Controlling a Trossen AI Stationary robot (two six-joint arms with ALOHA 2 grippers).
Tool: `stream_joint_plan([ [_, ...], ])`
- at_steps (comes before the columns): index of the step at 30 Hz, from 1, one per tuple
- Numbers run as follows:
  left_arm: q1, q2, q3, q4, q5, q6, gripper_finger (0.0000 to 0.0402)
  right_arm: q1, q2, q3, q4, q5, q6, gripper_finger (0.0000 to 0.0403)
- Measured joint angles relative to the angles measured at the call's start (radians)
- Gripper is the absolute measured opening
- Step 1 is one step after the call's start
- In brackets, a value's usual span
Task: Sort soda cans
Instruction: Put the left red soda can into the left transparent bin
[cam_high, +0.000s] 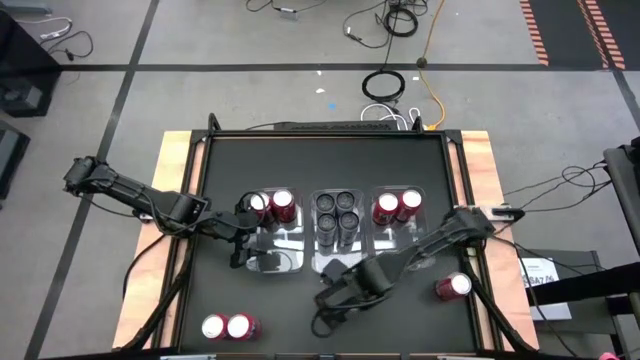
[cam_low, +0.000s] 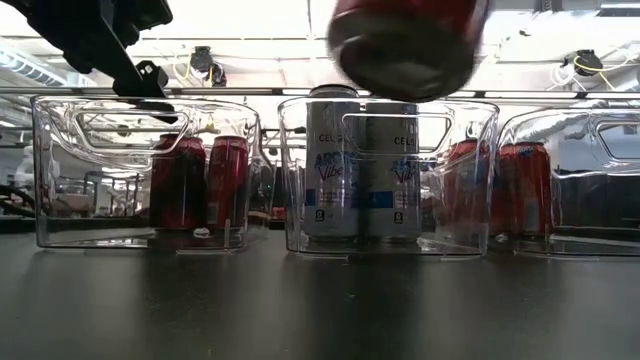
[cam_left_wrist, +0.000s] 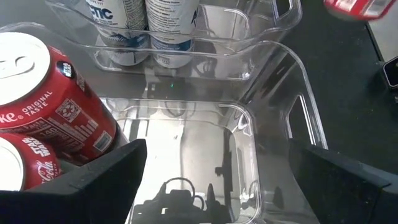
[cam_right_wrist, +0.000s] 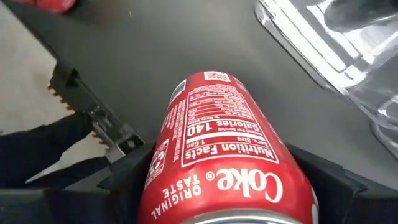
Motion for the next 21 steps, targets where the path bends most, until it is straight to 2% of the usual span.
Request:
stream_joint_plan([
  [3,0.000,0.000,0.000,0.000,0.000,0.000,0.0393,-0.022,0.105,0.142,-0.071,-0.007,0.035,0.0295],
  [7,0.000,0.000,0.000,-0.004,0.000,0.000,0.0393,-0.055,0.124,0.063,0.038,-0.093,0.146,0.0295],
  [10,0.000,0.000,0.000,-0.007,0.000,0.001,0.0393,-0.067,0.146,0.062,0.039,-0.121,0.211,0.0295],
  [21,0.000,0.000,0.000,-0.008,0.000,0.001,0.0393,-0.087,0.198,0.062,-0.046,-0.134,0.402,0.0308],
])
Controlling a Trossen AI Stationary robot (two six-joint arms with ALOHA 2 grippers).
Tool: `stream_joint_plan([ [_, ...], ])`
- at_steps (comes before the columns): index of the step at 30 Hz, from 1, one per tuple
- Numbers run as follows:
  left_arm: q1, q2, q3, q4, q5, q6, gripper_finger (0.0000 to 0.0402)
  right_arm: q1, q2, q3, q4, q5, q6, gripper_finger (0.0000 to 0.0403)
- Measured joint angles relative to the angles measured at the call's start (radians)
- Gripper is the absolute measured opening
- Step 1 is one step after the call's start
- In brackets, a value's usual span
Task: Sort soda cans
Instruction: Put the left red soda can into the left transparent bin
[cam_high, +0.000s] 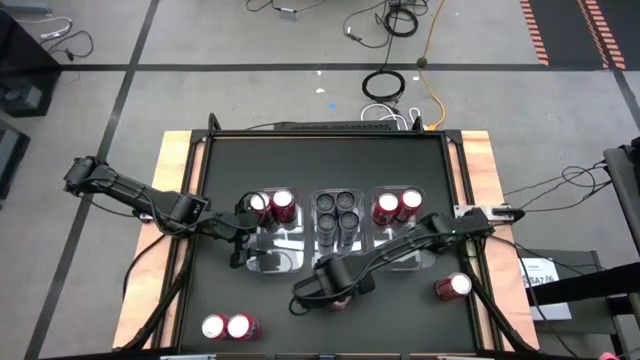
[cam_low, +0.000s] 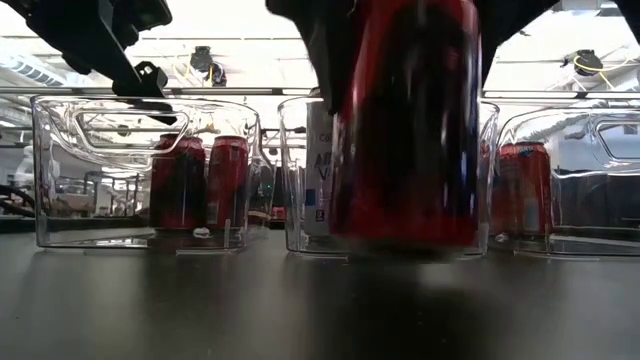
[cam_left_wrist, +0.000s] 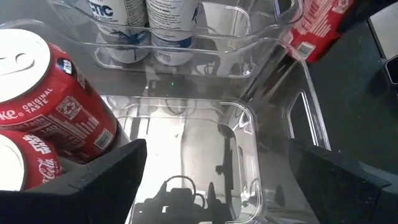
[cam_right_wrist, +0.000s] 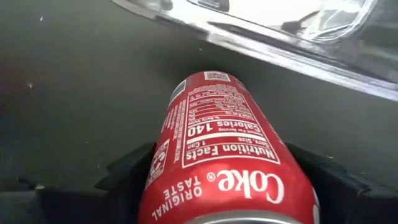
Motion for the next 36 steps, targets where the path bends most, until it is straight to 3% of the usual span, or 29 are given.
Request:
stream_joint_plan([
  [9,0.000,0.000,0.000,0.000,0.000,0.000,0.0393,-0.004,0.000,0.000,0.010,0.008,0.036,0.0336],
  [30,0.000,0.000,0.000,0.001,0.000,0.000,0.0393,0.001,-0.035,0.000,0.050,0.041,0.053,0.0338],
  [36,0.000,0.000,0.000,0.002,0.000,0.000,0.0393,0.012,-0.091,0.000,0.025,0.103,0.053,0.0339],
])
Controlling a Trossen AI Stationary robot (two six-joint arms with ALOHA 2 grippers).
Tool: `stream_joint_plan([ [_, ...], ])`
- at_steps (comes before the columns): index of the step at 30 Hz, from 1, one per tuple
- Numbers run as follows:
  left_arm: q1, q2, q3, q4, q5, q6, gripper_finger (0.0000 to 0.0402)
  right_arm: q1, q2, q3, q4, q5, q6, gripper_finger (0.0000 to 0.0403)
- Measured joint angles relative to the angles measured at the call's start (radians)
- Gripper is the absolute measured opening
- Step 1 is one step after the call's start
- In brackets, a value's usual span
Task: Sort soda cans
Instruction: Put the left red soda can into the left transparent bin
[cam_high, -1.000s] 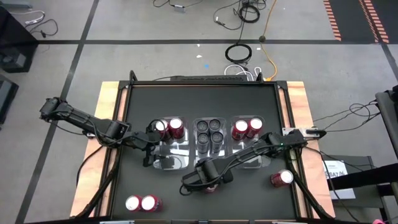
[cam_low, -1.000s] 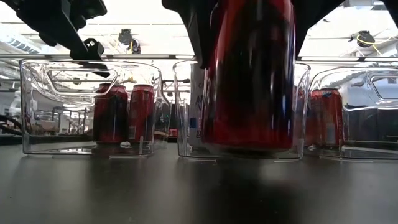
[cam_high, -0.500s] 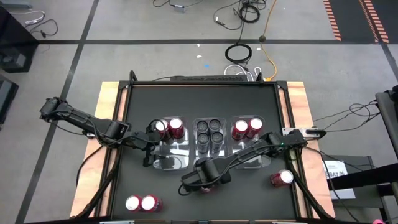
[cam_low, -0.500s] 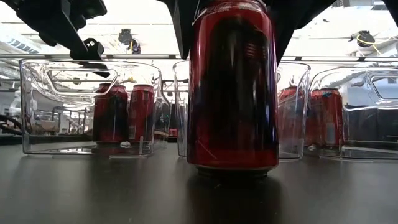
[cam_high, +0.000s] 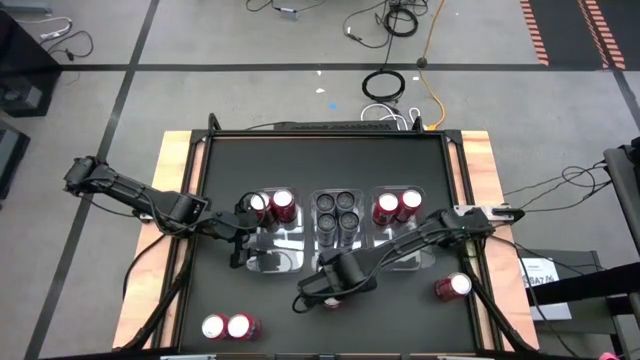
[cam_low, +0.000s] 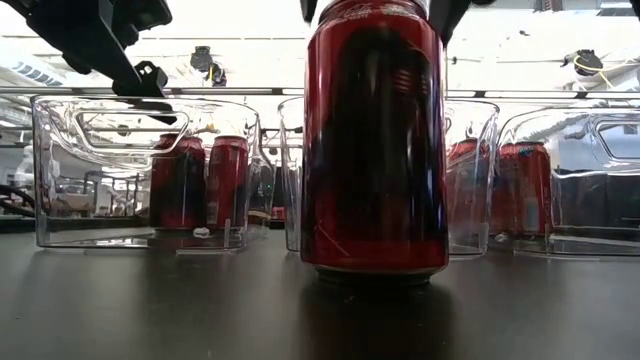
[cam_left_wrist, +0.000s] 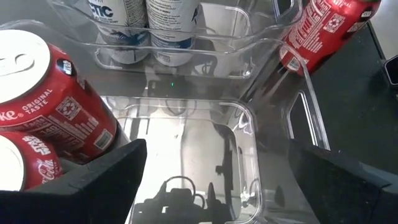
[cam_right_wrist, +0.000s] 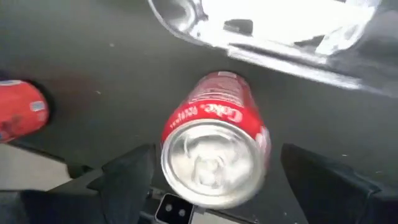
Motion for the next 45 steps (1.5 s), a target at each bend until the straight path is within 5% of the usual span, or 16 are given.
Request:
stream_joint_plan([
  [10,0.000,0.000,0.000,0.009,0.000,0.000,0.0393,0.065,-0.134,0.000,-0.107,0.189,-0.004,0.0339],
  [13,0.000,0.000,0.000,0.009,0.000,-0.002,0.0393,0.100,-0.146,-0.001,-0.216,0.196,0.038,0.0339],
  [24,-0.002,0.003,0.079,0.097,-0.003,0.049,0.0393,0.248,-0.210,-0.086,-0.203,0.218,0.053,0.0338],
  [35,-0.053,0.212,0.422,-0.062,-0.049,0.080,0.0392,0.460,-0.350,-0.444,-0.098,0.224,0.393,0.0338],
  [45,-0.101,0.542,0.775,-0.140,-0.068,0.080,0.0392,0.523,-0.494,-0.779,0.161,0.266,0.434,0.0338],
])
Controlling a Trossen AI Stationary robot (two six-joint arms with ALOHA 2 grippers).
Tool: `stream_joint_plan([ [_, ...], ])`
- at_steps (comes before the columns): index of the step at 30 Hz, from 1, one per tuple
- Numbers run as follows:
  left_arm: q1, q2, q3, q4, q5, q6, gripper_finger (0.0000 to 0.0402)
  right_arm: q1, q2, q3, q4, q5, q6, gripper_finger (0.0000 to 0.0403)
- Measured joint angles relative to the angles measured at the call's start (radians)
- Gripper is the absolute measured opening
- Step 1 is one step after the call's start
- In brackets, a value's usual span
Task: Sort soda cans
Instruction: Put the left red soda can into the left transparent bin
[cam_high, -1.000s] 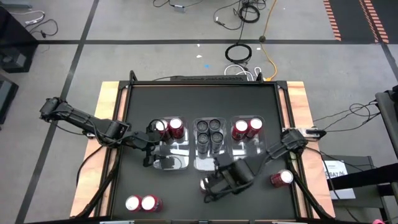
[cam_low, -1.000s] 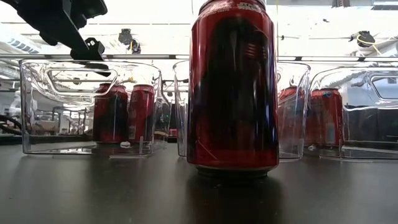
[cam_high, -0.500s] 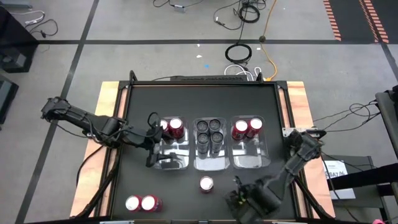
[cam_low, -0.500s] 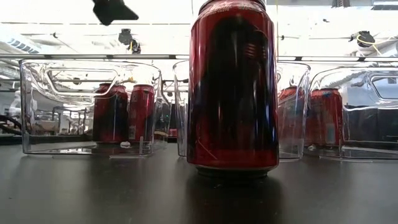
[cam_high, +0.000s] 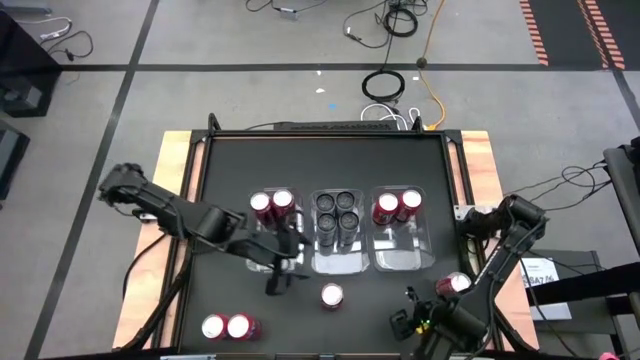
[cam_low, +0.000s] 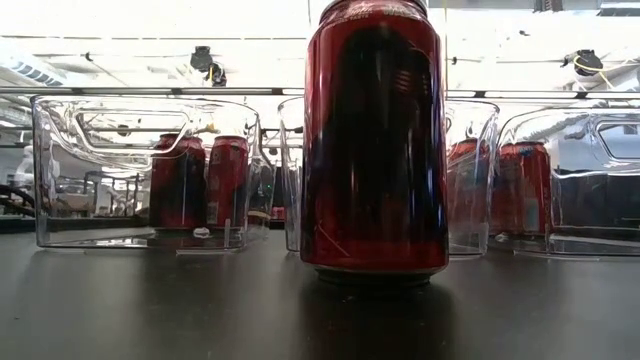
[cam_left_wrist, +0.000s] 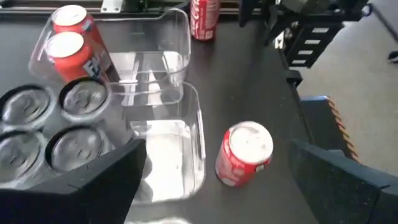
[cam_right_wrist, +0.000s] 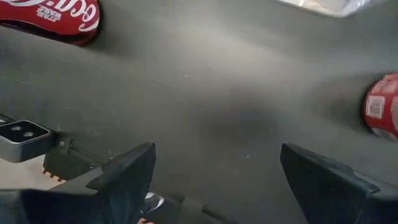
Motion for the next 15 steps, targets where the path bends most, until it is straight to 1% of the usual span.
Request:
stream_joint_plan([
  [2,-0.003,0.066,0.078,-0.040,0.000,0.034,0.0392,0.000,-0.003,-0.019,0.000,0.000,-0.033,0.0338],
  [7,-0.023,0.241,0.291,-0.197,0.022,0.210,0.0392,0.000,-0.003,-0.037,-0.001,-0.001,-0.103,0.0338],
  [10,-0.033,0.338,0.405,-0.252,0.045,0.307,0.0392,0.003,-0.003,-0.037,-0.002,-0.001,-0.125,0.0338],
  [13,-0.043,0.424,0.491,-0.299,0.047,0.372,0.0392,0.013,-0.003,-0.037,-0.003,0.001,-0.129,0.0338],
  [15,-0.046,0.472,0.524,-0.313,0.049,0.390,0.0392,0.023,-0.003,-0.037,-0.002,0.001,-0.128,0.0338],
])
